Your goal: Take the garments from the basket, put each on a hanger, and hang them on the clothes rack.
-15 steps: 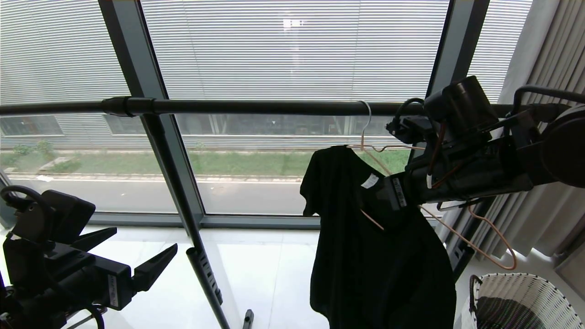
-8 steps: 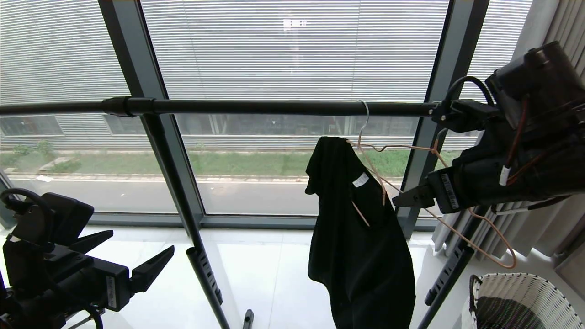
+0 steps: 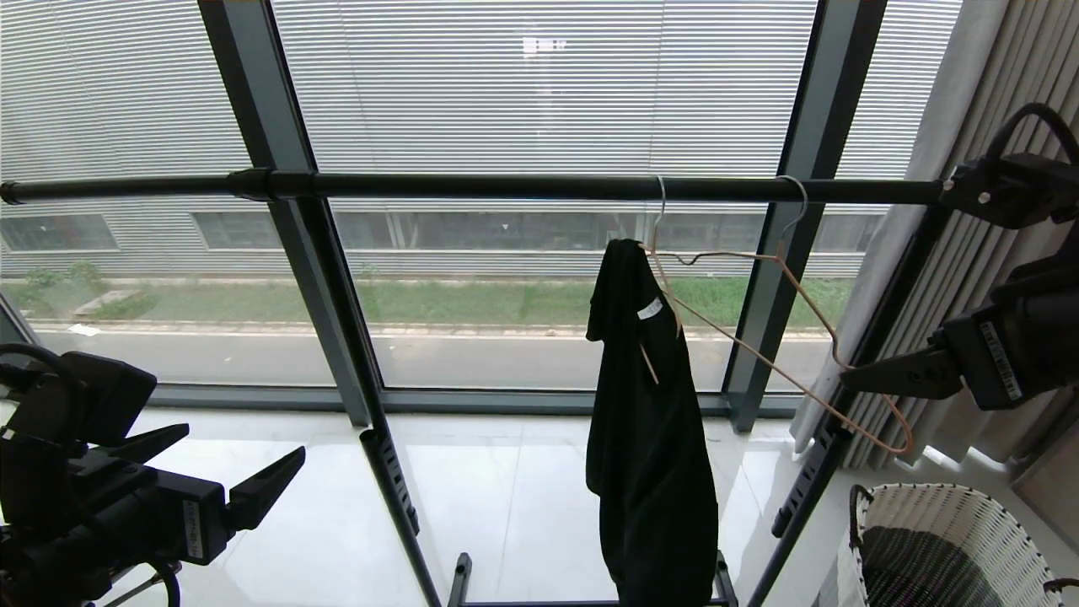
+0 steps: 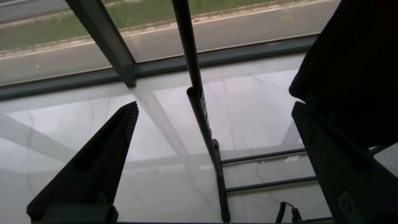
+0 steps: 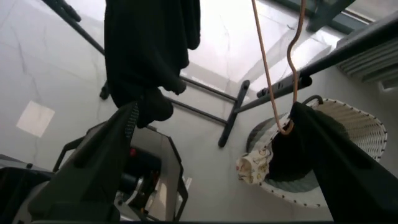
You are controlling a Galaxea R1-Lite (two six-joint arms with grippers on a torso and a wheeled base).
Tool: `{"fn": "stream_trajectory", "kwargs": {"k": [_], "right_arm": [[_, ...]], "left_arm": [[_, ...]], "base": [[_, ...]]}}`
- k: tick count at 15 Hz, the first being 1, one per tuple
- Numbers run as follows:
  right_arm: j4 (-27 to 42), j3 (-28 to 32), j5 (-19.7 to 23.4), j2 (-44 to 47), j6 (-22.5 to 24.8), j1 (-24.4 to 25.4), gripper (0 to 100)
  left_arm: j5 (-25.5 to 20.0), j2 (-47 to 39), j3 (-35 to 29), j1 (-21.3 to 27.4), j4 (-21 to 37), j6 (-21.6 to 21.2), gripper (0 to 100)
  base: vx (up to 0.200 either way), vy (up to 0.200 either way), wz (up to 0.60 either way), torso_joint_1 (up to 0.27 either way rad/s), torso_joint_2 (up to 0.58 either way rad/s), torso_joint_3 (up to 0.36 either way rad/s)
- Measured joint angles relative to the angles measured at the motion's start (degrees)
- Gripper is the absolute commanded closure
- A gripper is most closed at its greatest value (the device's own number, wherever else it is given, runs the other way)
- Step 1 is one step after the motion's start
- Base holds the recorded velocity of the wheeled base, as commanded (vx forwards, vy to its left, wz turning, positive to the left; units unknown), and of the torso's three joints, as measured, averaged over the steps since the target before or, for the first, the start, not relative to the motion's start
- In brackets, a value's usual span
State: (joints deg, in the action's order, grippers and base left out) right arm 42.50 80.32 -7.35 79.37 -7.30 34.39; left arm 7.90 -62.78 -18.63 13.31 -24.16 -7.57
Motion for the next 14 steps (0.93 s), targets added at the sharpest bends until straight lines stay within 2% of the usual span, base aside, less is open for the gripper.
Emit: {"fn": "stream_trajectory", "kwargs": {"k": [4, 10, 14], "right_arm": [[0.0, -0.6, -0.1, -0.8, 0.6, -2.5, 0], [0.0, -5.7, -0.1, -5.0, 2.2, -5.4, 0], [0.0, -9.2, -4.5, -8.7, 2.1, -6.5, 0]], "left_arm": [[0.0, 0.4, -0.1, 0.0, 0.0, 0.0, 0], [0.0, 1.5, 0.3, -1.5, 0.0, 0.1, 0], [0.0, 3.0, 2.2, -4.3, 0.0, 0.3, 0]], "base": [[-0.2, 0.0, 0.0, 0.0, 0.0, 0.004], [-0.2, 0.0, 0.0, 0.003, 0.0, 0.003], [0.0, 0.0, 0.0, 0.0, 0.0, 0.0]]}}
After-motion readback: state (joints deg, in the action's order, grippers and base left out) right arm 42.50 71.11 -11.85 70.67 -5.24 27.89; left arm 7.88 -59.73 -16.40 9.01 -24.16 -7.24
